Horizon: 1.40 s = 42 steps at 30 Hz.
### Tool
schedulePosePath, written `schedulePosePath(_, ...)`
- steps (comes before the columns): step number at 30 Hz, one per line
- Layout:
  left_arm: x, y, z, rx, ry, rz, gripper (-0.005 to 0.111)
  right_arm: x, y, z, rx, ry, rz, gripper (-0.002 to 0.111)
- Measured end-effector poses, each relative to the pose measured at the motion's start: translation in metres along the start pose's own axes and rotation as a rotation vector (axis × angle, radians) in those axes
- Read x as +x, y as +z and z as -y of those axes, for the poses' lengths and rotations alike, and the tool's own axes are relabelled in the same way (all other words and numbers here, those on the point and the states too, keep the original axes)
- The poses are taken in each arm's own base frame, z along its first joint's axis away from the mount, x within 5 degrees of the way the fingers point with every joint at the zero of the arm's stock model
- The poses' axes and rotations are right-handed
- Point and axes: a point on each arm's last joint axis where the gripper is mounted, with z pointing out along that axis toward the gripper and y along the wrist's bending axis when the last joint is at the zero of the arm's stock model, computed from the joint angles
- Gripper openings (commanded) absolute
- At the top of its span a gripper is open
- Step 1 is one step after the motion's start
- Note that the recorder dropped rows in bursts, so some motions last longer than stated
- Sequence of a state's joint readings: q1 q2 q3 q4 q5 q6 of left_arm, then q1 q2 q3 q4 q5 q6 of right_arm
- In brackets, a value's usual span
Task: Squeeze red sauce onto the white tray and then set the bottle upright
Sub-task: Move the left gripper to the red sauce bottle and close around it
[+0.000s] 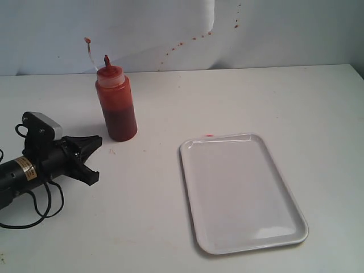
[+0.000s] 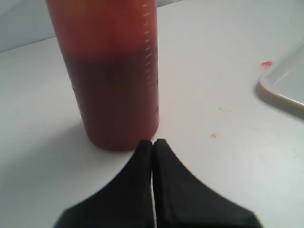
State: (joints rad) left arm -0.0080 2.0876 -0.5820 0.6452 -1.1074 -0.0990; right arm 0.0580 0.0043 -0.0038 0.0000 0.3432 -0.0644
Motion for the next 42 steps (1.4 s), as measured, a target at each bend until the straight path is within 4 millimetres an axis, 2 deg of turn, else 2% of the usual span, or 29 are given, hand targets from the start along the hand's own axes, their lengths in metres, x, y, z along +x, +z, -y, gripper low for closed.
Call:
schedulePosePath(5,0.001,0.0,0.0,0.001,0.002,-0.003,0.0,0.0,0.0,0.0,0.0,0.0,0.0,0.0)
schedulePosePath(8,0.001,0.0,0.0,0.001,0.002,-0.003,0.006,0.0,0.0,0.0,0.0,0.0,0.0,0.0)
schedulePosePath(9,0.001,0.0,0.0,0.001,0.002,-0.003,0.02,0.0,0.0,0.0,0.0,0.0,0.0,0.0)
schedulePosePath(10,0.001,0.0,0.0,-0.004,0.0,-0.003,0.028,0.0,0.0,0.0,0.0,0.0,0.0,0.0)
schedulePosePath(11,0.001,0.0,-0.001,-0.008,-0.002,-0.003,0.057,0.0,0.0,0.0,0.0,0.0,0.0,0.0)
schedulePosePath(12,0.002,0.0,-0.002,-0.022,-0.011,-0.003,0.071,0.0,0.0,0.0,0.0,0.0,0.0,0.0)
schedulePosePath(13,0.002,0.0,-0.003,-0.028,-0.015,-0.004,0.103,0.0,0.0,0.0,0.0,0.0,0.0,0.0)
schedulePosePath(22,-0.006,0.004,-0.005,-0.031,-0.052,0.086,0.104,0.0,0.0,0.0,0.0,0.0,0.0,0.0)
schedulePosePath(30,0.012,0.042,-0.023,0.0,-0.036,0.093,0.104,0.0,0.0,0.0,0.0,0.0,0.0,0.0)
schedulePosePath(36,0.031,0.063,-0.027,0.061,-0.015,0.077,0.104,0.0,0.0,0.0,0.0,0.0,0.0,0.0)
schedulePosePath(42,0.033,0.08,-0.035,0.088,0.018,0.104,0.104,0.0,0.0,0.0,0.0,0.0,0.0,0.0)
